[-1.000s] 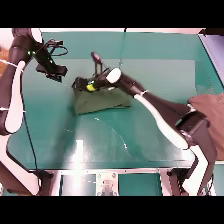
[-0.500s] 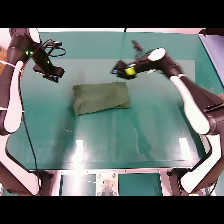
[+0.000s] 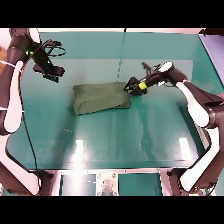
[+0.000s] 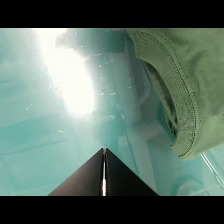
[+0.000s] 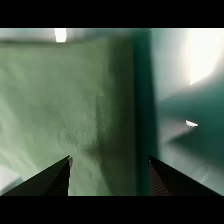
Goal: Fold the shirts.
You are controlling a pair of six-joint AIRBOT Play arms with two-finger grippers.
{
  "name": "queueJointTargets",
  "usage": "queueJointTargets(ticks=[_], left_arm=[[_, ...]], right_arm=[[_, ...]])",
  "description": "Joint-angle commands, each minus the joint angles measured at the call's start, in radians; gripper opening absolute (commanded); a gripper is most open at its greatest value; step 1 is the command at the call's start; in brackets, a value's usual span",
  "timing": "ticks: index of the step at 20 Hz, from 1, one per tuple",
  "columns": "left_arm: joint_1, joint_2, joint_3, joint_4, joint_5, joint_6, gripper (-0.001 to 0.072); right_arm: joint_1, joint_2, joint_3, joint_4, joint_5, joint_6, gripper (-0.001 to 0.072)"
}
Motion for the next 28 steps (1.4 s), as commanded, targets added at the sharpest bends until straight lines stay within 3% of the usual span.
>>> queueJointTargets(ticks=[1,3,5,6,9,12,17,23,28], left_arm=[[0.000,0.000,0.000,0.000,0.000,-0.006,0.0022],[0.000,0.000,0.000,0.000,0.000,-0.007,0.0022],[0.000,0.000,0.000,-0.001,0.000,-0.007,0.0023],[0.000,0.000,0.000,-0.001,0.000,-0.007,0.0023],[0.000,0.000,0.000,-0.001,-0.001,-0.007,0.0022],[0.000,0.000,0.000,-0.001,-0.009,-0.006,0.0022],[0.000,0.000,0.000,-0.008,-0.005,-0.007,0.0023],[0.000,0.000,0.000,-0.009,-0.005,-0.007,0.0022],[0.000,0.000,0.000,-0.019,-0.005,-0.006,0.0022]], right_arm=[[0.069,-0.055,-0.016,0.151,-0.017,-0.061,0.0538],[0.099,-0.055,-0.004,0.182,-0.030,-0.062,0.0515],[0.113,-0.054,0.020,0.219,-0.027,-0.063,0.0106],[0.114,-0.050,0.040,0.225,-0.018,-0.063,0.0018],[0.046,0.016,0.109,0.204,0.038,-0.028,0.0018],[-0.112,0.178,0.123,0.085,0.096,0.047,0.0018],[-0.503,0.458,0.123,-0.105,0.198,0.167,0.0017],[-0.974,0.641,0.122,-0.251,0.340,0.245,0.0017],[-1.193,0.743,0.012,-0.531,0.474,0.313,0.0017]])
